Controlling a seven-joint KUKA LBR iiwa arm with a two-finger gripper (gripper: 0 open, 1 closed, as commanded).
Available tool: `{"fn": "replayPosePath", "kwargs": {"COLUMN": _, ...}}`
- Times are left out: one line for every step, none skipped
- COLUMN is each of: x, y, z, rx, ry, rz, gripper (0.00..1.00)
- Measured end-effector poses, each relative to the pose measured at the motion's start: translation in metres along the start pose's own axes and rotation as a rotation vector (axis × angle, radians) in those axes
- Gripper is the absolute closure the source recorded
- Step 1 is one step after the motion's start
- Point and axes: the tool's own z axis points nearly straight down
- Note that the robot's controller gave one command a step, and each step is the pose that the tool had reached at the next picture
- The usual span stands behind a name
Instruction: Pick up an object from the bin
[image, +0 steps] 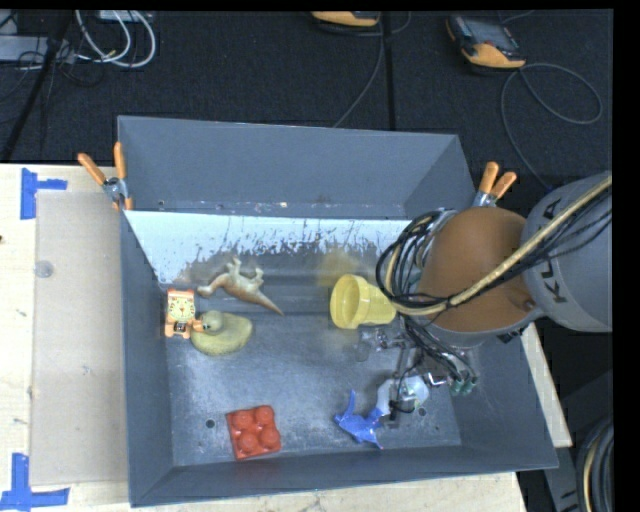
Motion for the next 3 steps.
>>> {"fn": "replayPosePath", "kwargs": {"x": 0.025, "y": -0.017, "z": -0.01, "rx": 0.006, "ry": -0.021, "rz": -0.167, "gripper": 0.0}}
{"fn": "replayPosePath", "kwargs": {"x": 0.011, "y": -0.017, "z": 0.06, "rx": -0.002, "ry": 0.002, "rz": -0.406, "gripper": 1.0}}
{"fn": "replayPosePath", "kwargs": {"x": 0.011, "y": -0.017, "z": 0.06, "rx": -0.002, "ry": 0.002, "rz": -0.405, "gripper": 1.0}}
